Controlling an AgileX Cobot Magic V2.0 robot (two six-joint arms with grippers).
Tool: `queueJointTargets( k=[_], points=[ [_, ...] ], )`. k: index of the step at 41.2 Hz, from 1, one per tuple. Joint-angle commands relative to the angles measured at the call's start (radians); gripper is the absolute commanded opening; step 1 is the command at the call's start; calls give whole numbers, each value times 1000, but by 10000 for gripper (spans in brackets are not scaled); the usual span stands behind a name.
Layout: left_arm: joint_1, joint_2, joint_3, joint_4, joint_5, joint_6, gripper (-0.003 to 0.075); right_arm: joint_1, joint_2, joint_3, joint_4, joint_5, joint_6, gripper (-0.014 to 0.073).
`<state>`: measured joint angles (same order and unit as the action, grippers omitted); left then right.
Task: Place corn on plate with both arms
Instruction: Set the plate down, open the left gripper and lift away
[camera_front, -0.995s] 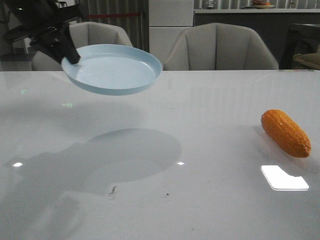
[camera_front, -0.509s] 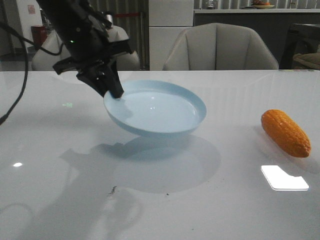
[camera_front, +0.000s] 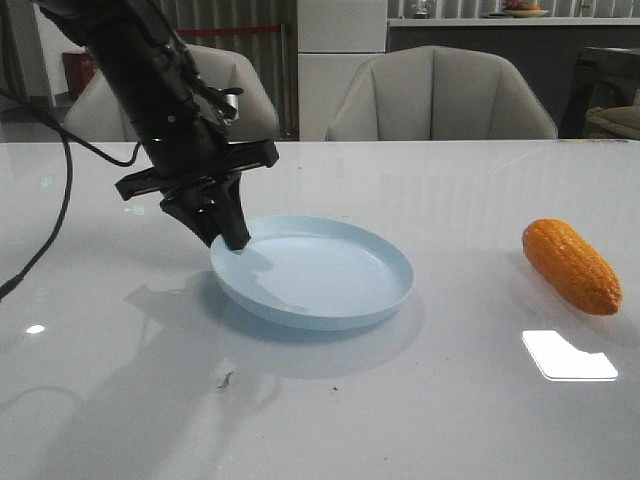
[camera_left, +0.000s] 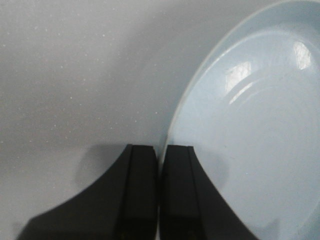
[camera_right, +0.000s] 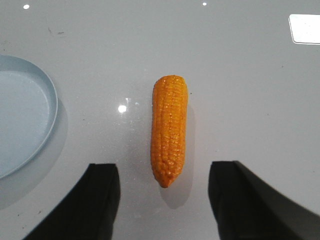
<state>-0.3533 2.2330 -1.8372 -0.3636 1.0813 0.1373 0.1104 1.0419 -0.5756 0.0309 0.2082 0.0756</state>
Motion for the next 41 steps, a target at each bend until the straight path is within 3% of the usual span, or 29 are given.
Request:
queueJointTargets(
  k=[1, 5, 12, 15, 27, 41],
  points=[
    [-6, -61, -32, -28, -25, 18, 106, 4, -11, -37, -3, -69, 2, 499],
    [-6, -59, -32, -26, -40, 53, 188, 4, -11, -37, -3, -69, 2, 499],
    [-6, -59, -32, -9, -61, 53, 524, 4, -11, -37, -3, -69, 2, 499],
    [-6, -59, -35, -7, -61, 53, 589, 4, -11, -37, -3, -69, 2, 499],
    [0, -59, -83, 9, 1, 51, 486, 4, -11, -37, -3, -69, 2, 499],
    [8, -64, -253, 35, -36, 46, 364, 4, -11, -37, -3, -69, 2, 499]
  ],
)
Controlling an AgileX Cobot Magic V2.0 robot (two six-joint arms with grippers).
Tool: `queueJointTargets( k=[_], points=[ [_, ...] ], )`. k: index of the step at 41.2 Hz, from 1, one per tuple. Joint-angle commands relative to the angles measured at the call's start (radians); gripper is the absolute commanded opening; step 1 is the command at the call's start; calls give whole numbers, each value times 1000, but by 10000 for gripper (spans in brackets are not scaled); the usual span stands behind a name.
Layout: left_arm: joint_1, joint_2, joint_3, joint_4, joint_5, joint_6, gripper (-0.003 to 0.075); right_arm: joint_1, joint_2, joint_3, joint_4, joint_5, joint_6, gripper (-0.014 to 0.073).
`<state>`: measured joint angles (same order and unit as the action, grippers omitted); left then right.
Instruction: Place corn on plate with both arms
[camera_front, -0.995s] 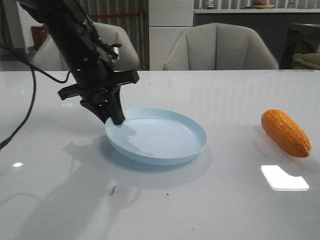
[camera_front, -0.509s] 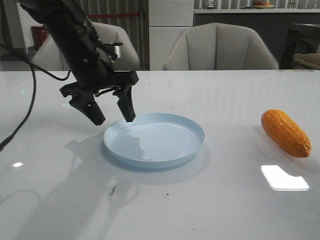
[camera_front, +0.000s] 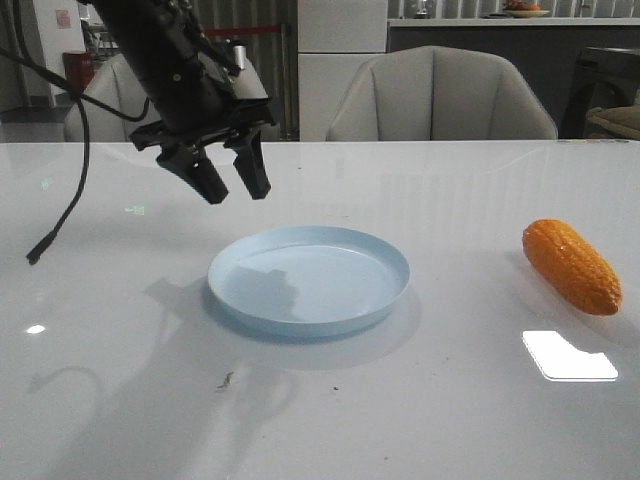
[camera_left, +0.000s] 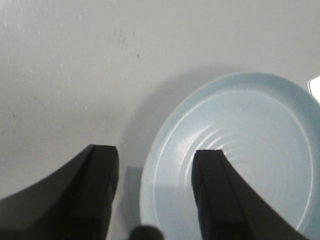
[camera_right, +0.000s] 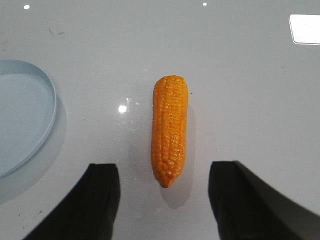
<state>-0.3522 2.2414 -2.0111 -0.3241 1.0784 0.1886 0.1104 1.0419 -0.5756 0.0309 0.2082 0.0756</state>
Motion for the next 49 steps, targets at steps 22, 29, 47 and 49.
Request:
queueJointTargets(
  k=[22, 29, 47, 49],
  points=[
    [69, -438, -131, 591, -151, -255, 184, 4, -11, -37, -3, -69, 2, 499],
    [128, -612, 136, 591, -303, -293, 134, 4, -11, -37, -3, -69, 2, 499],
    [307, -1226, 1145, 550, -767, -338, 88, 4, -11, -37, -3, -39, 2, 499],
    [328, -1284, 1205, 546, -771, -343, 88, 3, -11, -38, -3, -33, 2, 499]
  ],
)
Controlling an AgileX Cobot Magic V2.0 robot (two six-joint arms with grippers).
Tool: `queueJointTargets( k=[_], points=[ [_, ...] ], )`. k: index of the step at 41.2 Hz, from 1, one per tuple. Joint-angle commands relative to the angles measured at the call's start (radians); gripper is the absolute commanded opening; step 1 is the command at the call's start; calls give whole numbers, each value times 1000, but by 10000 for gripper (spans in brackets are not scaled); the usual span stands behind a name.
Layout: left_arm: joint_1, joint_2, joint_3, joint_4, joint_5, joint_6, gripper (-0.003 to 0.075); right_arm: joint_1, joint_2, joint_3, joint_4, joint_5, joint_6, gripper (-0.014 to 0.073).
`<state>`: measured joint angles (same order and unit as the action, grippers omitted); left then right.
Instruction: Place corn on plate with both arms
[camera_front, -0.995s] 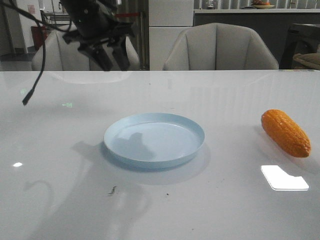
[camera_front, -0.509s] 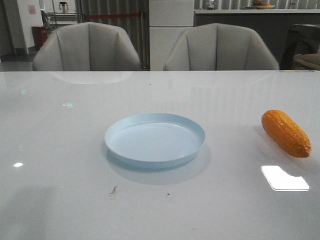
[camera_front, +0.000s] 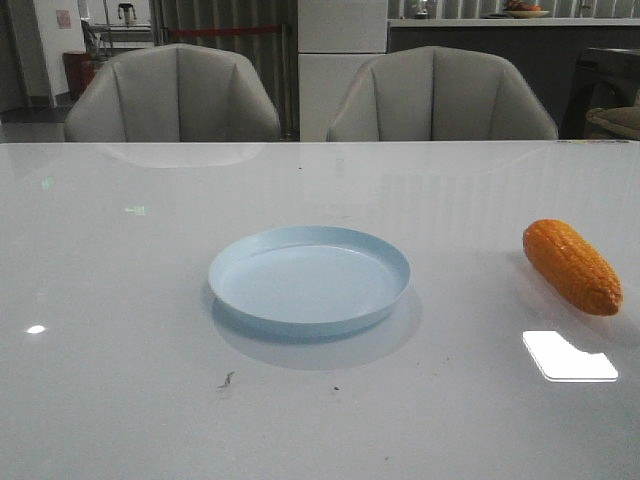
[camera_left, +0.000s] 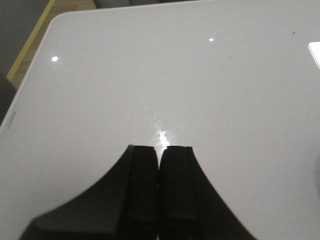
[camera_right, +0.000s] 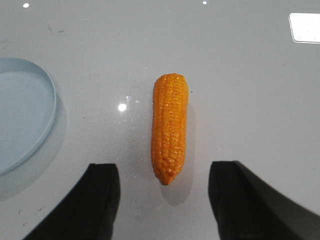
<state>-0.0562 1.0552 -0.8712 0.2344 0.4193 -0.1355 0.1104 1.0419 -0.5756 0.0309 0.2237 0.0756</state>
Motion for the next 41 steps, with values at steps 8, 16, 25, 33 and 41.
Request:
queueJointTargets(
  k=[8, 16, 25, 33, 41],
  points=[
    [64, -271, 180, -11, -104, -19, 89, 2, -2, -161, -3, 37, 2, 498],
    [64, -318, 185, -11, -101, -19, 88, 2, 111, -399, -31, 240, 2, 498],
    [64, -318, 185, -22, -101, -19, 88, 1, 317, -657, -31, 430, 2, 498],
    [64, -318, 185, -39, -101, -19, 88, -4, 511, -787, -31, 495, 2, 498],
    [64, -318, 185, -39, -101, -19, 88, -5, 659, -836, -31, 575, 4, 497]
  ],
)
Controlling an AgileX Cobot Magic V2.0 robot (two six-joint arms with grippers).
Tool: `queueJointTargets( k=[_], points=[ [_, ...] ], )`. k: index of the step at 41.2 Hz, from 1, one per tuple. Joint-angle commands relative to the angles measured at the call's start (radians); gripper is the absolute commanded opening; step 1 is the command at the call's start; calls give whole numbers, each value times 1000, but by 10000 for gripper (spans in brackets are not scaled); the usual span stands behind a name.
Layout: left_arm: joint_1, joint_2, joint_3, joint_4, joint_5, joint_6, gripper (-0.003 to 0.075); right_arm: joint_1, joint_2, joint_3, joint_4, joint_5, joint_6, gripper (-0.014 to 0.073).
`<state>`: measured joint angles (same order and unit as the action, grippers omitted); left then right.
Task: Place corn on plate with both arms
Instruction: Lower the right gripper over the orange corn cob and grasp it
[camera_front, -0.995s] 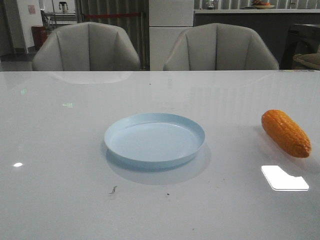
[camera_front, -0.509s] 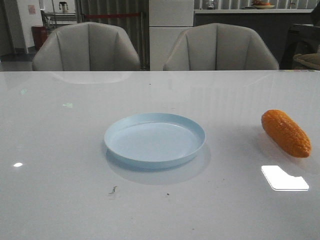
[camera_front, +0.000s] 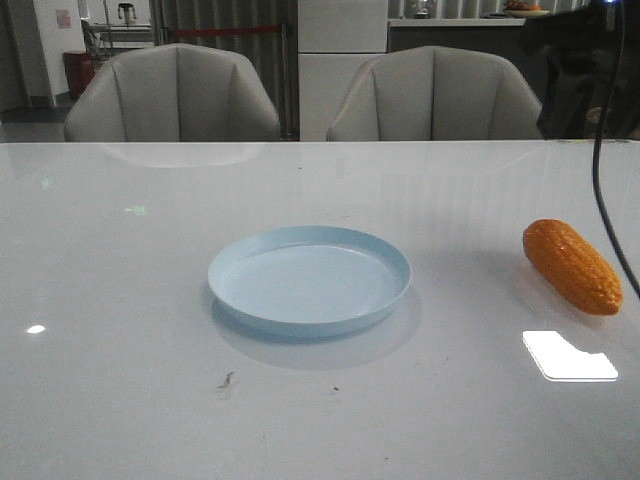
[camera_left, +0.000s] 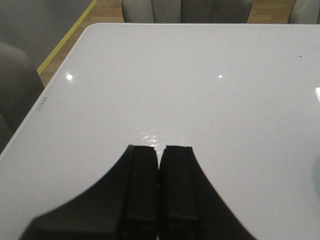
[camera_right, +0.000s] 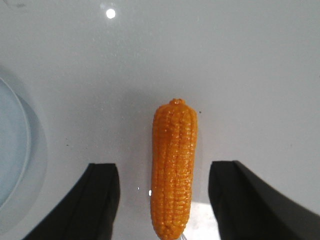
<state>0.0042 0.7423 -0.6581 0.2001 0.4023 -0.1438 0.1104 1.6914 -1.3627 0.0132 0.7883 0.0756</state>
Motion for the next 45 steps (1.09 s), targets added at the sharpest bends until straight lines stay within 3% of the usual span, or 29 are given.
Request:
queueJointTargets(
  k=[1, 27, 45],
  points=[
    [3, -5, -28, -5, -84, -11, 88, -5, 22, -53, -13, 21, 8, 497],
    [3, -5, -28, -5, -82, -11, 88, -6, 212, -65, -38, 21, 53, 497],
    [3, -5, -28, -5, -82, -11, 88, -6, 239, -65, -38, -16, 53, 486]
  ],
)
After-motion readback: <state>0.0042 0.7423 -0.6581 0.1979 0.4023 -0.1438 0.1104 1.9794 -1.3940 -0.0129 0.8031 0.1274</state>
